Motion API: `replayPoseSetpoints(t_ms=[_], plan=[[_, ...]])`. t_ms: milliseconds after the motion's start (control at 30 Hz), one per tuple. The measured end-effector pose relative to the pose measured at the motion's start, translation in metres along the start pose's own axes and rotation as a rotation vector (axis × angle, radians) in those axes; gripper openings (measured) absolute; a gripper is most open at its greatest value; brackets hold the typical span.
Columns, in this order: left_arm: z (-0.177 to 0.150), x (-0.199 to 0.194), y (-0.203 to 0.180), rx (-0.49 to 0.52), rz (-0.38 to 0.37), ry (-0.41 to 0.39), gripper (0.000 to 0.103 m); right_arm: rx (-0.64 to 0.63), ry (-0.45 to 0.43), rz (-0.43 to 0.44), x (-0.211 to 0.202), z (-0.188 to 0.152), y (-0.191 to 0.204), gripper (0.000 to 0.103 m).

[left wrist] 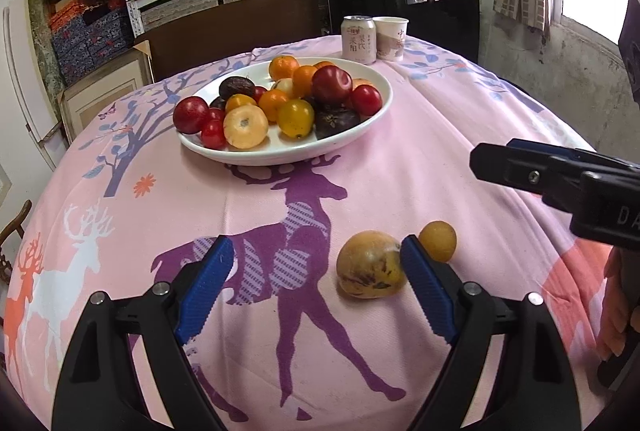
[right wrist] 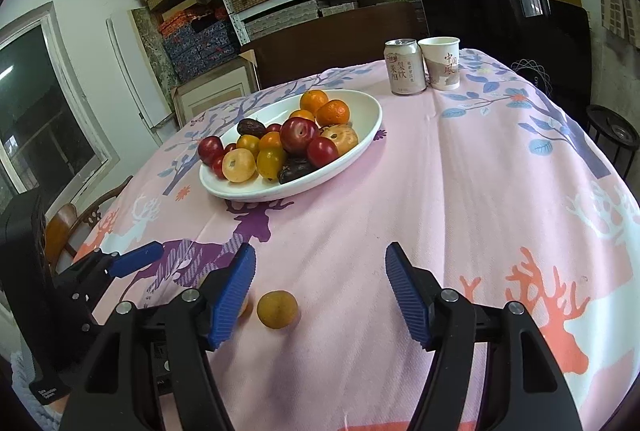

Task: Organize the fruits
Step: 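Grasp a speckled pale fruit with the left tool while the right tool grasps a small tan fruit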

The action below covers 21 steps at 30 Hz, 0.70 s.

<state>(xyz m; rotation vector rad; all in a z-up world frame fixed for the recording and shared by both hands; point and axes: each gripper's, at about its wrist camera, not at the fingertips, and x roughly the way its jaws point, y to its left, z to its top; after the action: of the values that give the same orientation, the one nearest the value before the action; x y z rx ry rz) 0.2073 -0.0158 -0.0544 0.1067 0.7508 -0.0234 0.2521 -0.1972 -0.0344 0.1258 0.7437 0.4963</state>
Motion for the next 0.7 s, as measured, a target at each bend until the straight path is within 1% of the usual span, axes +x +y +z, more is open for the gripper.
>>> replayPoseSetpoints(t_ms=[167,233,300,400,633,700], plan=[[0.001,0.004,-0.005,0.017,-0.037,0.013,0.083,-0.002,0.007,-0.001,0.001,0.0,0.001,0.069],[0.001,0.005,-0.008,0.032,-0.055,0.019,0.08,0.0,0.006,-0.002,0.001,0.0,0.001,0.069],[0.0,0.006,-0.013,0.05,-0.08,0.023,0.072,0.004,0.007,-0.003,0.002,0.0,0.0,0.069],[0.0,0.008,-0.018,0.067,-0.099,0.026,0.066,0.007,0.009,-0.004,0.002,0.0,-0.001,0.069],[-0.001,0.009,-0.021,0.076,-0.107,0.029,0.061,0.014,0.017,-0.006,0.005,0.0,-0.003,0.07],[-0.002,0.009,-0.023,0.078,-0.124,0.033,0.055,0.014,0.018,-0.006,0.005,0.0,-0.003,0.07]])
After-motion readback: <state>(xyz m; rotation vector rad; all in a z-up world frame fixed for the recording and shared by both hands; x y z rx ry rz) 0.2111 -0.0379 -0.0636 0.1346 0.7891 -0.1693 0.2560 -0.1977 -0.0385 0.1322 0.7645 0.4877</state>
